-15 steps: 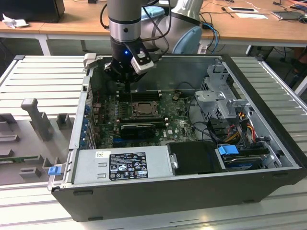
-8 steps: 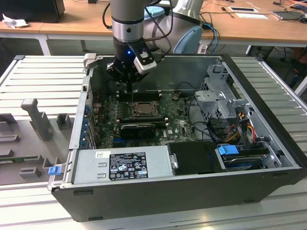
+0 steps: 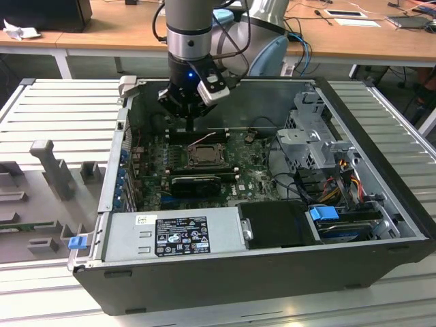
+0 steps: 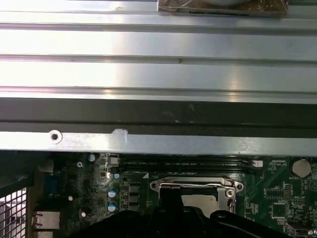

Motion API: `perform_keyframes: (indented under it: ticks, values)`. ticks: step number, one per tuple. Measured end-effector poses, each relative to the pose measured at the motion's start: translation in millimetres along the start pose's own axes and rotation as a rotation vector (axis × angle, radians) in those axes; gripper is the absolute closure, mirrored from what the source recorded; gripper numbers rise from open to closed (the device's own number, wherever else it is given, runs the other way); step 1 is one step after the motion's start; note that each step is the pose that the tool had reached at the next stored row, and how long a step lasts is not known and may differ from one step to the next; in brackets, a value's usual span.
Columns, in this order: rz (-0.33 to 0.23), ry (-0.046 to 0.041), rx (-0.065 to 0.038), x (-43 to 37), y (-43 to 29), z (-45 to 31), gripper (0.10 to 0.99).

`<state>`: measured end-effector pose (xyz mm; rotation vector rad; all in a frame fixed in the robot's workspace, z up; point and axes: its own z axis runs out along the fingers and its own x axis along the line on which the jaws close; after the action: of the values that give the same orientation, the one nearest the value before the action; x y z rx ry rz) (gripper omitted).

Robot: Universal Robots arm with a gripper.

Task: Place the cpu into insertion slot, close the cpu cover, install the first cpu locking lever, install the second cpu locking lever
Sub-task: 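Install the first cpu locking lever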

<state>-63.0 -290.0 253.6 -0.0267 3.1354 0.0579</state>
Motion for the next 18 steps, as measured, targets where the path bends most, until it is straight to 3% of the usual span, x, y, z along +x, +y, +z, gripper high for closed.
perform_keyframes:
  ticks: [3, 4, 5, 7, 18]
  values:
    - [0.0, -0.0002, -0.001, -8.4, -0.3, 1.7, 0.98]
    - [0.0, 0.0, -0.007, -10.0, -0.5, 2.0, 0.98]
    - [0.0, -0.0005, -0.024, -11.6, -0.4, 2.5, 0.98]
    - [0.0, -0.0007, -0.039, -13.0, -0.6, 3.3, 0.98]
    - [-0.013, -0.0011, -0.045, -15.9, -1.2, 13.9, 0.98]
